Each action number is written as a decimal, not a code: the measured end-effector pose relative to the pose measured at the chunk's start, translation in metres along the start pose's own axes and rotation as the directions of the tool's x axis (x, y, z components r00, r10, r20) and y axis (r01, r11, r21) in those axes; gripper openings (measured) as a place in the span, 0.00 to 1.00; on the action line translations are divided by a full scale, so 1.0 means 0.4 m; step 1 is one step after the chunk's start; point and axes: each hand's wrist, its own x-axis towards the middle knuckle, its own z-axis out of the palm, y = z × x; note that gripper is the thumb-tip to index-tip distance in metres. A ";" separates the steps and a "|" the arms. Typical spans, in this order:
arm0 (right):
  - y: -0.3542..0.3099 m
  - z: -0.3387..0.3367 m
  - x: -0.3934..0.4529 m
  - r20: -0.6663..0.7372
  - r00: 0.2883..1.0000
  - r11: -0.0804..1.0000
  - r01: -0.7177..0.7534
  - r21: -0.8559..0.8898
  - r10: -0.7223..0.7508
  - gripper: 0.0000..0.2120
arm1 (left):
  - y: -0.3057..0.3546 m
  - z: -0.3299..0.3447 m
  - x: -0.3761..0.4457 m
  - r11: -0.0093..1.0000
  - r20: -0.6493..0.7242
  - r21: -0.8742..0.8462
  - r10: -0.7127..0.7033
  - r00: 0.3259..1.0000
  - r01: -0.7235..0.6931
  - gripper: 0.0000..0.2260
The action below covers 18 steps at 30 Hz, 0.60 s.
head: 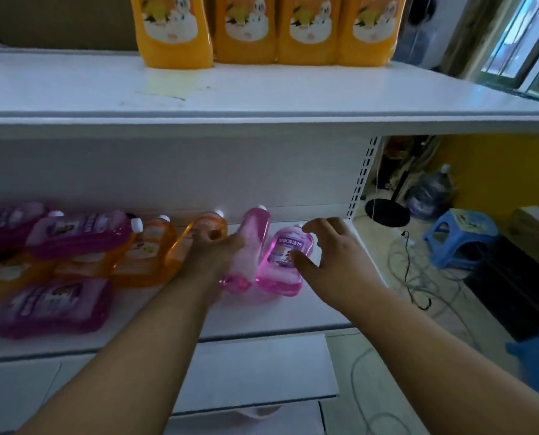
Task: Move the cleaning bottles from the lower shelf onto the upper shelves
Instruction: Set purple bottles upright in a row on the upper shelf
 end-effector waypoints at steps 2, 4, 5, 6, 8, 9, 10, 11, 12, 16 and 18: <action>0.024 0.029 0.022 0.120 0.988 0.996 -0.092 -0.007 0.093 0.24 | -0.004 -0.034 -0.117 0.871 0.196 -0.454 -0.106 0.975 0.186 0.24; 0.037 0.064 0.055 0.233 0.946 0.974 -0.210 -0.089 0.225 0.38 | -0.005 -0.049 -0.224 0.679 0.342 -0.670 -0.077 0.937 0.300 0.31; 0.040 0.084 0.074 0.269 0.921 0.959 -0.254 -0.128 0.280 0.44 | -0.008 -0.053 -0.263 0.639 0.353 -0.703 -0.067 0.933 0.312 0.35; 0.041 0.104 0.092 0.293 0.904 0.949 -0.277 -0.153 0.311 0.48 | -0.013 -0.054 -0.295 0.632 0.329 -0.715 -0.074 0.941 0.300 0.36; 0.047 0.146 0.124 0.304 0.901 0.950 -0.280 -0.138 0.310 0.49 | -0.021 -0.048 -0.351 0.643 0.274 -0.716 -0.099 0.957 0.272 0.33; 0.050 0.167 0.138 0.303 0.907 0.956 -0.267 -0.120 0.292 0.47 | -0.028 -0.042 -0.377 0.644 0.264 -0.718 -0.098 0.959 0.263 0.30; 0.056 0.184 0.146 0.311 0.910 0.961 -0.251 -0.112 0.274 0.47 | -0.033 -0.039 -0.398 0.644 0.261 -0.720 -0.094 0.961 0.259 0.29; 0.060 0.200 0.149 0.330 0.905 0.963 -0.245 -0.115 0.270 0.49 | -0.041 -0.042 -0.416 0.649 0.255 -0.717 -0.093 0.963 0.252 0.30; 0.064 0.213 0.148 0.358 0.890 0.959 -0.254 -0.125 0.282 0.54 | -0.047 -0.047 -0.433 0.658 0.236 -0.714 -0.094 0.967 0.238 0.29; 0.062 0.226 0.123 0.517 0.794 0.946 -0.299 -0.125 0.319 0.67 | -0.054 -0.074 -0.478 0.625 0.169 -0.757 -0.096 0.981 0.191 0.25; 0.042 0.220 0.098 0.570 0.774 0.952 -0.304 -0.044 0.274 0.68 | -0.061 -0.090 -0.496 0.616 0.124 -0.770 -0.110 0.986 0.166 0.25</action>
